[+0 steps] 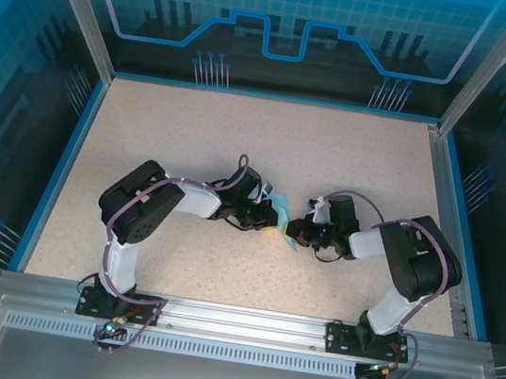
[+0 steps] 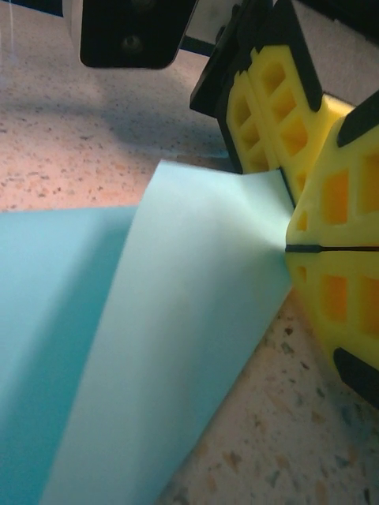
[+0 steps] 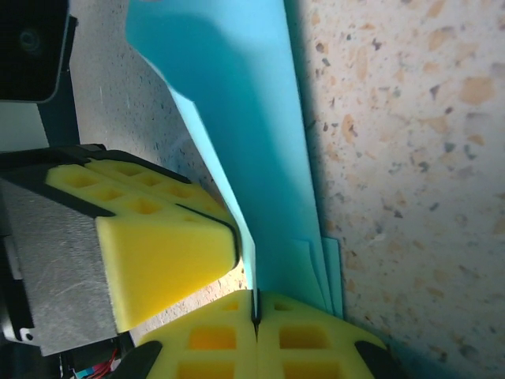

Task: Fold a paper plane with a square sheet of paper (pick it up from the middle)
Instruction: Fold the wing for the fifth time at the center of the table.

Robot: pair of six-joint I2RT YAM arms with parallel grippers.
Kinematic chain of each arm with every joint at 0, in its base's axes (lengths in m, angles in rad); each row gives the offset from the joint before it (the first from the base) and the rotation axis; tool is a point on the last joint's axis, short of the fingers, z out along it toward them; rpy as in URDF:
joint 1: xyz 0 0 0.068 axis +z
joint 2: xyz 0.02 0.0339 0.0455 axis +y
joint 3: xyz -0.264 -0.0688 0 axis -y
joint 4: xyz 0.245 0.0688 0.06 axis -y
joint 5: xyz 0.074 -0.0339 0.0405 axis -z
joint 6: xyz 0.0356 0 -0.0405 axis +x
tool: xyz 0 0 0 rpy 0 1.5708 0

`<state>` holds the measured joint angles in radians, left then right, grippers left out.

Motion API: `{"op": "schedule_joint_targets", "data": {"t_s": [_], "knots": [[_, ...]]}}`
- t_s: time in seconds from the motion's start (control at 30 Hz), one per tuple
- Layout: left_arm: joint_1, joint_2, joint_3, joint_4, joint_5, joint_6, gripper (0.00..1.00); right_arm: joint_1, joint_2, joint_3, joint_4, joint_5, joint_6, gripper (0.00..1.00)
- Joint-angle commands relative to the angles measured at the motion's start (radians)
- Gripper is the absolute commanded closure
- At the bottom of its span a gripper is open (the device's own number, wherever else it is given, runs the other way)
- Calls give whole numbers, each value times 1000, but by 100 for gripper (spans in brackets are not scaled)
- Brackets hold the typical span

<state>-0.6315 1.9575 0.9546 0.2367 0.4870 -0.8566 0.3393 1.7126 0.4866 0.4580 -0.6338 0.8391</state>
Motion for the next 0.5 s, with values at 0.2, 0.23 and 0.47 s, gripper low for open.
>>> {"op": "schedule_joint_targets", "data": {"t_s": [0.2, 0.23, 0.47], "knots": [[-8, 32, 38, -50, -30, 36, 95, -21, 59, -7, -110, 79, -11, 100], [-8, 32, 42, -63, -36, 37, 95, -21, 59, -6, -111, 79, -11, 100], [-8, 45, 79, -189, -83, 45, 96, -20, 25, 19, -172, 71, -44, 99]]}}
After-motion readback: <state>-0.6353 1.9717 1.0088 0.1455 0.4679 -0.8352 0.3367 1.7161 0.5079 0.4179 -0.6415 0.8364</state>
